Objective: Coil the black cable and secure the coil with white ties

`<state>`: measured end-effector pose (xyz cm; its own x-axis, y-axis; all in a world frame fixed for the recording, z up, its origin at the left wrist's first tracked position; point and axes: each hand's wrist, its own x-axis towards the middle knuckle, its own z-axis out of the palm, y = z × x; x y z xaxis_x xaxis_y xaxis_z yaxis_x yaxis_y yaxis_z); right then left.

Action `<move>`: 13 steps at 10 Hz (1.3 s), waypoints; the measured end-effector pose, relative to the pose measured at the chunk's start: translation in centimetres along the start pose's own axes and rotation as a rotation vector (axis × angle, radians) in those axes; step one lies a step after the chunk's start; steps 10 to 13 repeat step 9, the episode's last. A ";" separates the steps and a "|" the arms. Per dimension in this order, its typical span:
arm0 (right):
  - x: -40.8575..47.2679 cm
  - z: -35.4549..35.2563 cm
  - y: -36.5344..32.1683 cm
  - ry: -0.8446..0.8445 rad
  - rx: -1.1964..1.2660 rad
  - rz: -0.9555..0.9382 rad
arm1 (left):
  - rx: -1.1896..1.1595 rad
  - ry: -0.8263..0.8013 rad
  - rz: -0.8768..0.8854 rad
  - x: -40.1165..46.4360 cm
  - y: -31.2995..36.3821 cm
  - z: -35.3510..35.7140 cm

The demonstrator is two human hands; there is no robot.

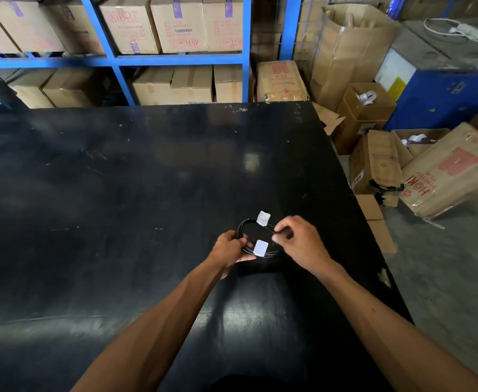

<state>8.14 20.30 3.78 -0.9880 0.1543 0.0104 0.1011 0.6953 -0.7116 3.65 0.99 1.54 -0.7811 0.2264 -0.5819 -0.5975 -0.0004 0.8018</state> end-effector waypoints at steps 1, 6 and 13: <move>0.7 -0.1 1.4 0.005 0.193 0.353 | -0.077 0.013 -0.039 0.6 -0.1 -0.1; 5.2 4.9 6.6 0.023 0.399 0.555 | 0.864 0.187 0.161 6.5 -0.8 0.9; 5.3 6.0 7.8 0.016 0.379 0.582 | 1.045 0.213 0.152 7.6 -2.6 0.4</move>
